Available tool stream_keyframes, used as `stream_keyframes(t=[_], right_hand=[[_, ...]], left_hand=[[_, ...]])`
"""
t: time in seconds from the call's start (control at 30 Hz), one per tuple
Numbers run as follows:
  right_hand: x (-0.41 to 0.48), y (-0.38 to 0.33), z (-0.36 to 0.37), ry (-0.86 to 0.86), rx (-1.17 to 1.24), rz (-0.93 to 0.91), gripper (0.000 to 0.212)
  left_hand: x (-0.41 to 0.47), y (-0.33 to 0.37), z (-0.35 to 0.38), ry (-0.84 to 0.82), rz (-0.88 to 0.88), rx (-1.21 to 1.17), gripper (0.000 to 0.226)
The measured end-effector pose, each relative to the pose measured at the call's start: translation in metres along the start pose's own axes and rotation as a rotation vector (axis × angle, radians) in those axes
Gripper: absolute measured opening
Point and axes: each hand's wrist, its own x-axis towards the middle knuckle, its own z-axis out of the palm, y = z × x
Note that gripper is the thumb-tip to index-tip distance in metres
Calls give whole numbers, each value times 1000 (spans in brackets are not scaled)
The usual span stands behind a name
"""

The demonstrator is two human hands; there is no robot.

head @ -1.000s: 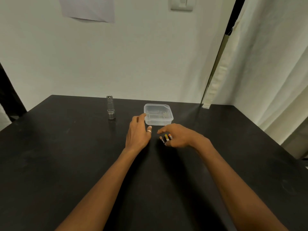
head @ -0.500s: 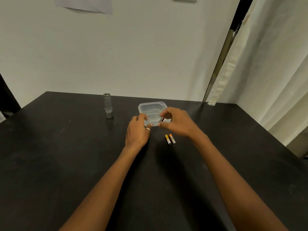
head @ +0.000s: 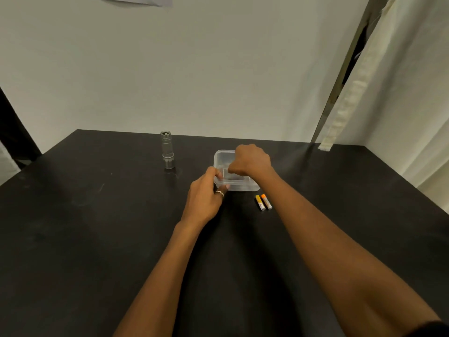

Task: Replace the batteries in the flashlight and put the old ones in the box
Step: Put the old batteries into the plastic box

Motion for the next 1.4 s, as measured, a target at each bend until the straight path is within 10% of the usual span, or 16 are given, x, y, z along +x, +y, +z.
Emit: stream_keyframes(t=[0.4, 0.87, 1.1, 1.4], right_hand=[[-24, 40, -29, 100, 250, -3, 13], [-77, 71, -8, -312, -72, -306, 54], [-78, 64, -7, -328, 35, -313, 35], [-27, 23, -30, 126, 255, -108, 29]], left_hand=[[-1, 1, 2, 20, 22, 4, 20], [-1, 3, 1, 28, 1, -9, 20], [-1, 3, 1, 25, 0, -28, 21], [-2, 4, 1, 27, 24, -21, 22]])
